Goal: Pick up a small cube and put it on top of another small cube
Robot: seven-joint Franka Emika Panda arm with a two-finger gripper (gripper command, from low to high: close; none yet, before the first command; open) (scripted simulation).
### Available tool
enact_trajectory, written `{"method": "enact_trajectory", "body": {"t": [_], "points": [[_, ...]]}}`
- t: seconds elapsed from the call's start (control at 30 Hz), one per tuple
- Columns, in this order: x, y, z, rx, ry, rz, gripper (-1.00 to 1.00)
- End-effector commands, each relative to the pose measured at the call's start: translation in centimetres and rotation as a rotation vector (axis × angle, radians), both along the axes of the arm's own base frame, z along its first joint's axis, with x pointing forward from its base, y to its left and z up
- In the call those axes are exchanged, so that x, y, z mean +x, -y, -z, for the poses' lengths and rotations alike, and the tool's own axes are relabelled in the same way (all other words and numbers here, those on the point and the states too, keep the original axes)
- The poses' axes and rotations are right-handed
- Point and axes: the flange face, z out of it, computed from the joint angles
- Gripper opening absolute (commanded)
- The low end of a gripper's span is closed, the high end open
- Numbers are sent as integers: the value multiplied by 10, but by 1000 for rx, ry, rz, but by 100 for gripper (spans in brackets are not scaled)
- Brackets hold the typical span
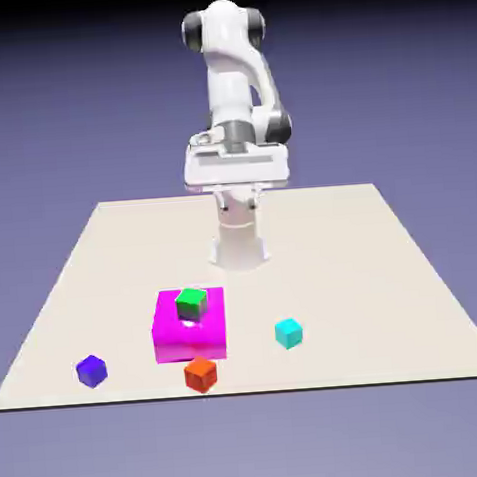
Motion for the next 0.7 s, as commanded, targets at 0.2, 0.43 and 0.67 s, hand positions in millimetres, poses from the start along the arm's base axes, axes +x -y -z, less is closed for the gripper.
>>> {"method": "enact_trajectory", "body": {"t": [0.2,0.43,0.67], "points": [[62,33,41,111,-279,137,0],[111,68,98,211,-551,275,0],[146,101,166,298,-815,410,0]]}}
